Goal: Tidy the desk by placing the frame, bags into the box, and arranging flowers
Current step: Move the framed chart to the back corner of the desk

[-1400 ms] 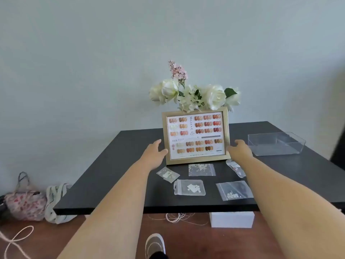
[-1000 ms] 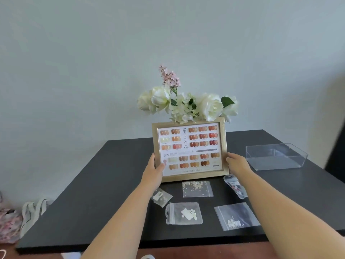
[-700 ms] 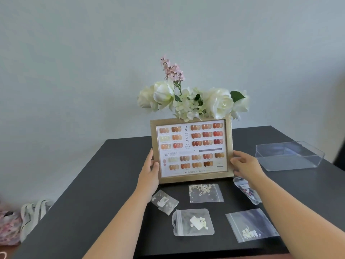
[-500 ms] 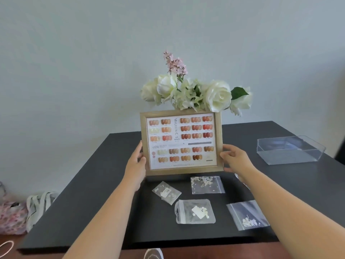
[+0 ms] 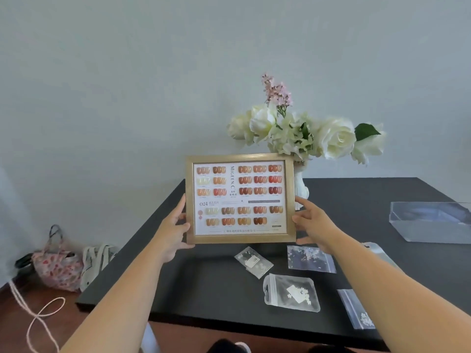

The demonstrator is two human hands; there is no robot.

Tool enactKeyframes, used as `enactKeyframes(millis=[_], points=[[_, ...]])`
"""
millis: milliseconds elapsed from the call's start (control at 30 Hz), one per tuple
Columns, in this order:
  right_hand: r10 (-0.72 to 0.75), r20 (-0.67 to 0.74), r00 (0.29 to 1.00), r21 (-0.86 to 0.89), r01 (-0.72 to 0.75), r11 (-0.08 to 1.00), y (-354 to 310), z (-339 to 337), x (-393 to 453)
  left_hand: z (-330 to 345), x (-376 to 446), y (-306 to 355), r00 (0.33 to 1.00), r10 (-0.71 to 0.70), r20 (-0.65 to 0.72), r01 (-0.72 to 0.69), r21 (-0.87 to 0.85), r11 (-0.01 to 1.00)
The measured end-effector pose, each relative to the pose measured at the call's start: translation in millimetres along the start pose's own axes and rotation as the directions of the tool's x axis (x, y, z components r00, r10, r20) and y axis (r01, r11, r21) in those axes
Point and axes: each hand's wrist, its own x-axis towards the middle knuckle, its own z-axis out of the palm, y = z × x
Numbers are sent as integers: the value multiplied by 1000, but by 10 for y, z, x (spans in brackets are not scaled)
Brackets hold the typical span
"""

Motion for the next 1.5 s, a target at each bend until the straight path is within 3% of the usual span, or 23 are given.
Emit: enactKeyframes(millis=[267, 533, 700, 933, 1300, 1500], points=[[-56, 136, 989, -78, 67, 995, -189, 548, 518, -415, 201, -218, 987, 3, -160, -9, -36, 999], [-104, 156, 982, -108, 121, 987, -481, 1341, 1374, -958, 944, -128, 949, 41, -313, -47, -10, 999], [-127, 158, 979, -193, 157, 969, -644, 1514, 1853, -998, 1480, -165, 930, -17, -368, -13, -80, 997], [-112, 88, 990, -203, 128, 971, -690, 1510, 2293, -902, 2096, -82, 943, 17, -333, -40, -64, 997], [-97, -134, 986, -122, 80, 989, -585, 1339, 2817, -663, 3102, 117, 972, 117, -204, -110, 43, 993], [-60, -150, 987, -127, 41, 991, -483, 1316, 3028, -591, 3446, -51, 974, 104, -202, -84, 108, 991]])
